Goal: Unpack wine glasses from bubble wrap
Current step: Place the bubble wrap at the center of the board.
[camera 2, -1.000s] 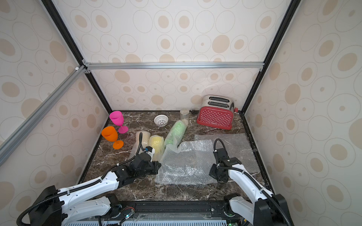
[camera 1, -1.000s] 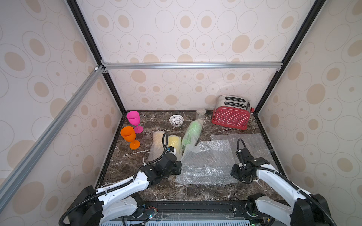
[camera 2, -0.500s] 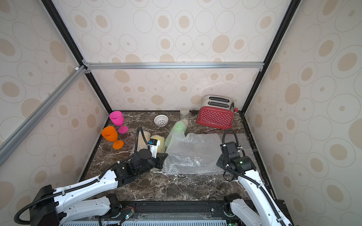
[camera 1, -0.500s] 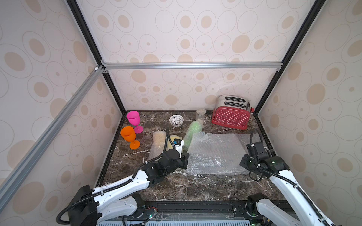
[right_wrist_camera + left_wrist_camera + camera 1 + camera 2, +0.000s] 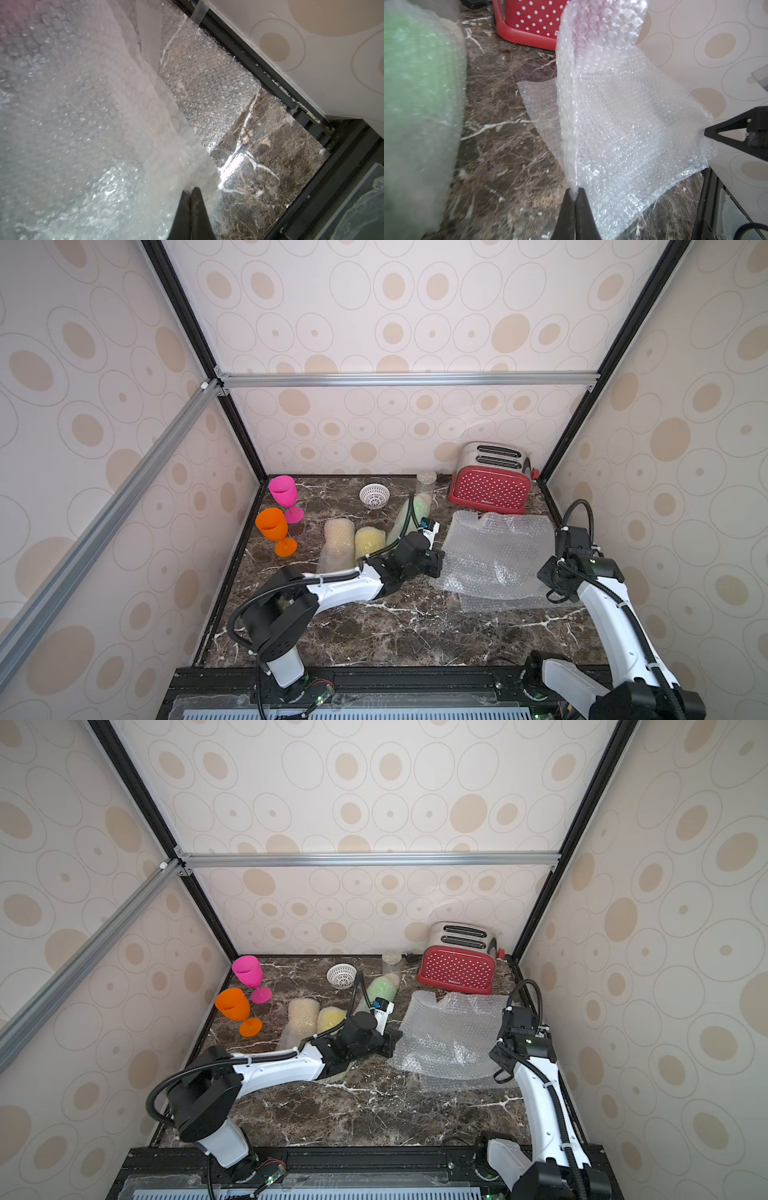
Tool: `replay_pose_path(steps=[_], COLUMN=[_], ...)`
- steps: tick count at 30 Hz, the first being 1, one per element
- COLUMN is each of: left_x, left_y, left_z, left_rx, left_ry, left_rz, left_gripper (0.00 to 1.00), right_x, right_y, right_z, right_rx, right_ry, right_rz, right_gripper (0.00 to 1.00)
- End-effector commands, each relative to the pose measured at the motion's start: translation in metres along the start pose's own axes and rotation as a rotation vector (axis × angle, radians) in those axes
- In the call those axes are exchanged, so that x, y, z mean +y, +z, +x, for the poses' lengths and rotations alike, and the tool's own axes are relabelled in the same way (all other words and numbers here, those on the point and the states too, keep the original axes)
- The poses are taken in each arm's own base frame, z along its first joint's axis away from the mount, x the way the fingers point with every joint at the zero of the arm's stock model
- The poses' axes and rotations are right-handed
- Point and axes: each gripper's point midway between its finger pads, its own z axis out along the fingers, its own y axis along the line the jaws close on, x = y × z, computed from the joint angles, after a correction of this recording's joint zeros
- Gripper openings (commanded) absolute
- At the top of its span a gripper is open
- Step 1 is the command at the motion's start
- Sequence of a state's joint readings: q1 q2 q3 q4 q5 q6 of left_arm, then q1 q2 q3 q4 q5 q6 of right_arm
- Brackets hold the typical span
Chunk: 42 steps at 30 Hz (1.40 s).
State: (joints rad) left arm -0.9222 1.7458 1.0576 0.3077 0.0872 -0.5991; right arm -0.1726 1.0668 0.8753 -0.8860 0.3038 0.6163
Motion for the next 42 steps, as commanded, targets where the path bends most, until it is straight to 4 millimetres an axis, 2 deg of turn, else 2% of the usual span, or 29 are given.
replay_pose_path(steps=[1, 6, 9, 12, 16, 19, 20, 23, 25, 27, 32, 35, 37, 42], left_x=[-0.035, -0.044, -0.05, -0.049, -0.041, -0.034, -0.032, -0.026, -0.024, -0.024, -0.019, -0.006, 0.004, 0.028], left_y=[0.014, 0.035, 0.042, 0.047, 0.058, 0.065, 0.066, 0.063, 0.056, 0.049, 0.022, 0.004, -0.009, -0.041], left_z=[-0.035, -0.025, -0.012, 0.001, 0.022, 0.035, 0.037, 0.037, 0.033, 0.026, 0.004, -0.005, -0.012, -0.028], left_rx=[-0.101, -0.081, -0.059, -0.038, 0.027, 0.061, 0.07, 0.089, 0.093, 0.094, 0.102, 0.118, 0.121, 0.112], left_ry=[-0.023, -0.043, -0.072, -0.105, -0.12, -0.139, -0.141, -0.122, -0.102, -0.087, -0.066, -0.064, -0.063, -0.06], left_rz=[0.12, 0.132, 0.159, 0.173, 0.152, 0.133, 0.124, 0.077, 0.051, 0.037, 0.017, -0.012, -0.032, -0.078], left_gripper=[0.0, 0.0, 0.0, 0.0, 0.0, 0.14, 0.18, 0.4, 0.54, 0.63, 0.69, 0.7, 0.71, 0.73], right_x=[0.001, -0.004, -0.016, -0.023, -0.017, -0.017, -0.017, -0.017, -0.015, -0.008, 0.004, 0.015, 0.024, 0.023], right_y=[0.009, 0.027, 0.038, 0.05, 0.066, 0.072, 0.071, 0.057, 0.043, 0.029, -0.003, -0.02, -0.027, -0.037], right_z=[-0.019, -0.034, -0.037, -0.038, -0.025, -0.013, -0.012, -0.019, -0.03, -0.038, -0.05, -0.05, -0.048, -0.046], right_rx=[-0.032, -0.019, 0.011, 0.02, 0.123, 0.156, 0.149, 0.115, 0.081, 0.06, 0.011, -0.01, -0.014, -0.017], right_ry=[-0.017, -0.007, 0.02, 0.053, 0.055, 0.058, 0.06, 0.06, 0.062, 0.058, 0.035, 0.009, -0.026, -0.06], right_rz=[0.045, 0.095, 0.125, 0.123, 0.081, 0.07, 0.064, 0.048, 0.025, -0.022, -0.102, -0.169, -0.193, -0.196], right_gripper=[0.0, 0.0, 0.0, 0.0, 0.04, 0.11, 0.14, 0.28, 0.32, 0.34, 0.44, 0.46, 0.46, 0.53])
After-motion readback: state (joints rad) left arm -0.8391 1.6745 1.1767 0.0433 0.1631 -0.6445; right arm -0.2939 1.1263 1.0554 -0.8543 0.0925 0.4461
